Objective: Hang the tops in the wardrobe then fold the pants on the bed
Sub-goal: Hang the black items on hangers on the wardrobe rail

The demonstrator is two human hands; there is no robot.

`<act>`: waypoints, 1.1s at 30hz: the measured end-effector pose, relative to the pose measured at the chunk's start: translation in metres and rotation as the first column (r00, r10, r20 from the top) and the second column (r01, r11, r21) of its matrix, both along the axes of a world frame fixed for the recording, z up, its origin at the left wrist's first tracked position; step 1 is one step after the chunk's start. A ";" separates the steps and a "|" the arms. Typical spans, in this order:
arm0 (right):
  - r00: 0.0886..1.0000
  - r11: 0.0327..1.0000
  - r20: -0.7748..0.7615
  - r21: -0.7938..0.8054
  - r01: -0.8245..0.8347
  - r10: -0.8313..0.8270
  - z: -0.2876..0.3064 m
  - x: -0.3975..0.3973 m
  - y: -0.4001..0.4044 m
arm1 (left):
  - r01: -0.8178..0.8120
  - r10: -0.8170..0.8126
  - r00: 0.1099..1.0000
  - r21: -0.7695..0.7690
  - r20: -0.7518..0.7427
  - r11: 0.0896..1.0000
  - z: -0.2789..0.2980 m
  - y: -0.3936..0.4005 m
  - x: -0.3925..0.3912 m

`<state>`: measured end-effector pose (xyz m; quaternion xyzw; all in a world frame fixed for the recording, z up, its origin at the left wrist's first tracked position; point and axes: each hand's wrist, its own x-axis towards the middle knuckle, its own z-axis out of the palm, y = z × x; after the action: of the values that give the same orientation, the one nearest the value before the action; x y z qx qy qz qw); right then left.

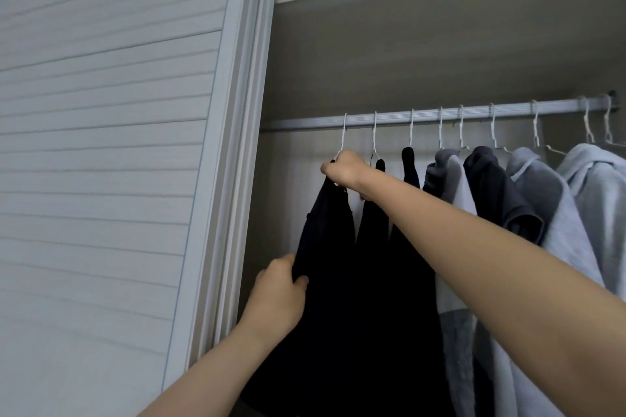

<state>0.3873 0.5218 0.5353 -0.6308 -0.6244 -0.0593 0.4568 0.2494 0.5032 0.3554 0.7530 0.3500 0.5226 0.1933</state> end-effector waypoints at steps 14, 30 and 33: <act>0.981 0.997 0.186 0.034 -0.070 0.063 -0.079 -0.010 -0.024 | -0.135 0.135 0.991 0.105 0.007 0.985 -0.030 -0.004 -0.001; 0.910 0.917 -0.110 0.041 -0.397 0.399 -0.176 0.045 -0.163 | -0.364 0.368 0.929 0.075 -0.047 0.928 -0.084 -0.084 0.002; 0.895 0.912 -0.180 0.038 -0.409 0.409 -0.213 0.055 -0.195 | -0.404 0.402 0.914 -0.048 -0.050 0.913 -0.104 -0.126 -0.002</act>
<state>0.4427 0.3272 0.3226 -0.4885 -0.6980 0.0968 0.5146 0.2474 0.3775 0.2511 0.6688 0.5162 0.5263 0.0963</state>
